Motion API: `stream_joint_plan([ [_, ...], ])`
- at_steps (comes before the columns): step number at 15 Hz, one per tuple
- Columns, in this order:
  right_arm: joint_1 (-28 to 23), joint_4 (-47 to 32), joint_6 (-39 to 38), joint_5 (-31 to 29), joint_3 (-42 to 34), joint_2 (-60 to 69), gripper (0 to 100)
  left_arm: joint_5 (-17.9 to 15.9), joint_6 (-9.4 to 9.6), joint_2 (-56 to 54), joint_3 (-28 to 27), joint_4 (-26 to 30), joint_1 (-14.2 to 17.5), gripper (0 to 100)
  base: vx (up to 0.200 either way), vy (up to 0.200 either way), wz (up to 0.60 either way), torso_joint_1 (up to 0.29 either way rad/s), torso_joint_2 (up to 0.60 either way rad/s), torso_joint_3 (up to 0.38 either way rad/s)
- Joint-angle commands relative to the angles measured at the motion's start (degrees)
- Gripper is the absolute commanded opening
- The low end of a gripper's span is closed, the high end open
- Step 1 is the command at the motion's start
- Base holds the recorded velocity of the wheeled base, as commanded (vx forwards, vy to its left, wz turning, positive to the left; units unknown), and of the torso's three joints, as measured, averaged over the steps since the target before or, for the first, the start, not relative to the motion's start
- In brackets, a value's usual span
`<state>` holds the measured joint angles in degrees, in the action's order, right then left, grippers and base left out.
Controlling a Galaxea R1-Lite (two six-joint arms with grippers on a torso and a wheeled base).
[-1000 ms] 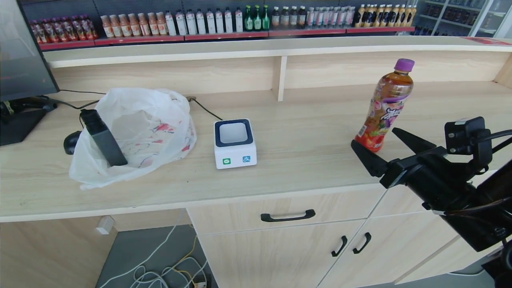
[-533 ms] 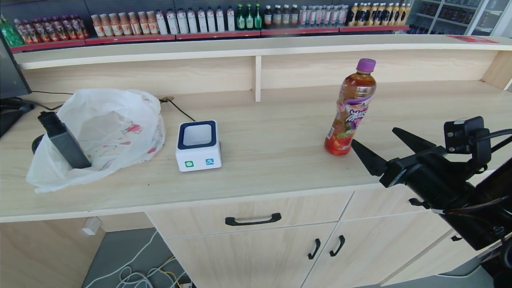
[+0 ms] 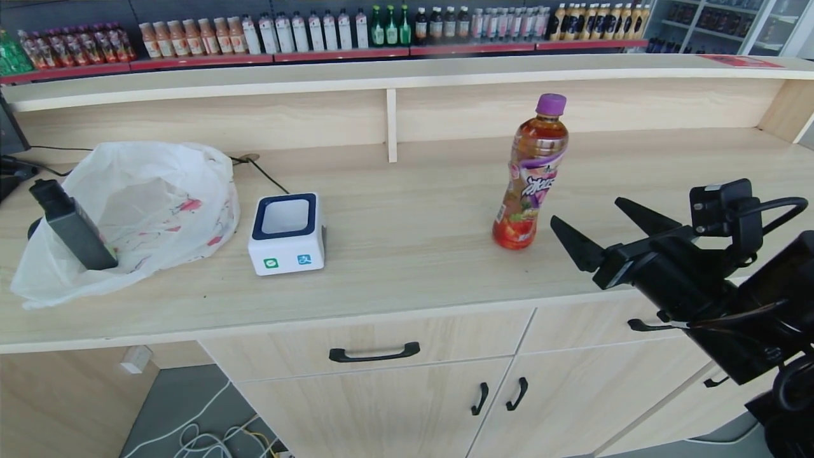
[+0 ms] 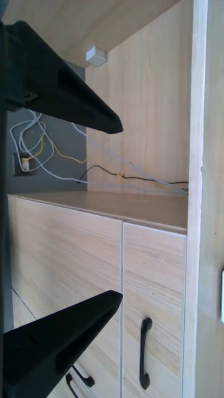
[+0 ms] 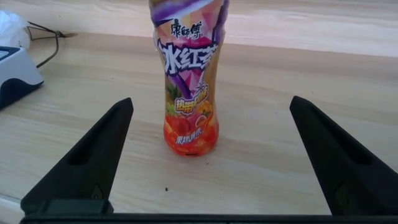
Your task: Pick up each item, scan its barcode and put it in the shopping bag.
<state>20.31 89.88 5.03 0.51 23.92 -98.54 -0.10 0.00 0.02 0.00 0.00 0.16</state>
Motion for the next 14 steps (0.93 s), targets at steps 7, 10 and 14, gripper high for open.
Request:
stream_joint_plan([
  [7,0.1,0.1,0.1,0.0,6.6,-6.8,100,0.0,0.00,0.0,0.0,0.0,0.0,100,0.000,0.000,0.00,0.000,0.00,0.000],
  [10,0.7,0.1,0.1,0.0,9.0,-8.6,100,0.0,0.00,0.0,0.0,0.0,0.0,100,0.000,0.000,0.00,0.000,0.00,0.000],
  [14,2.5,0.1,0.0,0.0,10.4,-10.4,100,0.0,0.00,0.0,0.0,0.0,0.0,100,0.000,0.000,0.00,0.000,0.00,0.000],
])
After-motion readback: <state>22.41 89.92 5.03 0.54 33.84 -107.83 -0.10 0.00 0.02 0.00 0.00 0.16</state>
